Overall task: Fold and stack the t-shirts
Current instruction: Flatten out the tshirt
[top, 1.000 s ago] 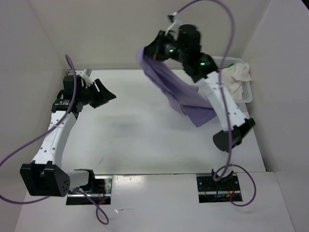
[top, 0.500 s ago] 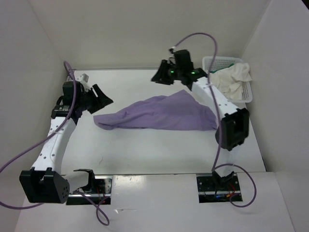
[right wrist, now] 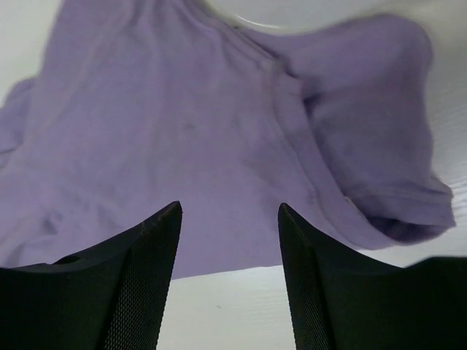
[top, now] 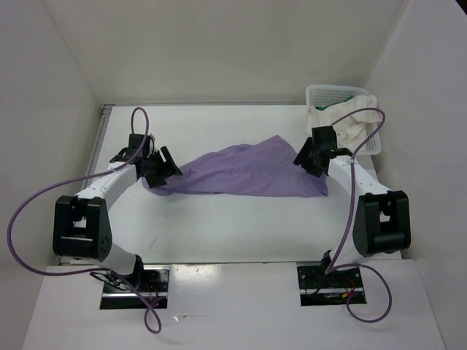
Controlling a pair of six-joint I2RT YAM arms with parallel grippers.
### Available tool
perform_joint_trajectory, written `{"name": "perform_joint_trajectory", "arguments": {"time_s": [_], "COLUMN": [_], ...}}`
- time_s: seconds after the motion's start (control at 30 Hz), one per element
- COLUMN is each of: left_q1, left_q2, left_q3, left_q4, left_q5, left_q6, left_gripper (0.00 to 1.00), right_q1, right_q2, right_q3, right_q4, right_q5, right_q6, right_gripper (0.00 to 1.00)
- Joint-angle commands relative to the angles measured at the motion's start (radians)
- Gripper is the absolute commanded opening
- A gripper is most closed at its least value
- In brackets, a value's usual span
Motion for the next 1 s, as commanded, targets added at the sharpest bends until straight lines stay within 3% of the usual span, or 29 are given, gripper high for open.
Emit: {"name": "perform_joint_trajectory", "arguments": {"time_s": [0.0,0.2,0.3,0.5,0.57,0.6,0.63,0.77,0.97], "left_q1": [0.046,0.055,0.055,0.055,0.055,0.055,0.055,0.055,0.055], "left_q2": [0.032,0.137,0.189,0.249,0.249,0.249,0.249,0.18,0.024], "left_q3": [-0.04,-0.028,-0.017,0.006,0.006,0.006,0.006,0.015,0.026], "left_q4": [0.069,0.114,0.14,0.162,0.172,0.172,0.172,0.162,0.105], "left_q5": [-0.022,-0.033,-0.033,-0.033,-0.033,-0.018,-0.018,0.001,0.022], "left_q6": [-0.035,-0.066,-0.075,-0.075,-0.075,-0.075,-0.075,-0.075,-0.064], "left_gripper": [0.78,0.8,0.72,0.53,0.42,0.38,0.35,0.16,0.0], "right_q1": [-0.007,-0.044,-0.058,-0.042,-0.012,-0.002,-0.002,0.007,0.048], "right_q2": [-0.02,0.073,0.108,0.188,0.214,0.234,0.245,0.251,0.064], "right_q3": [-0.04,-0.049,-0.049,-0.039,-0.038,-0.028,-0.028,-0.017,0.043], "right_q4": [0.026,0.063,0.077,0.109,0.118,0.128,0.128,0.128,0.031], "right_q5": [0.115,0.115,0.115,0.046,0.046,0.046,0.021,-0.002,0.044], "right_q6": [-0.02,0.012,0.021,0.031,0.031,0.031,0.031,0.041,0.041], "right_gripper": [0.62,0.62,0.56,0.54,0.51,0.49,0.36,0.06,0.01]}}
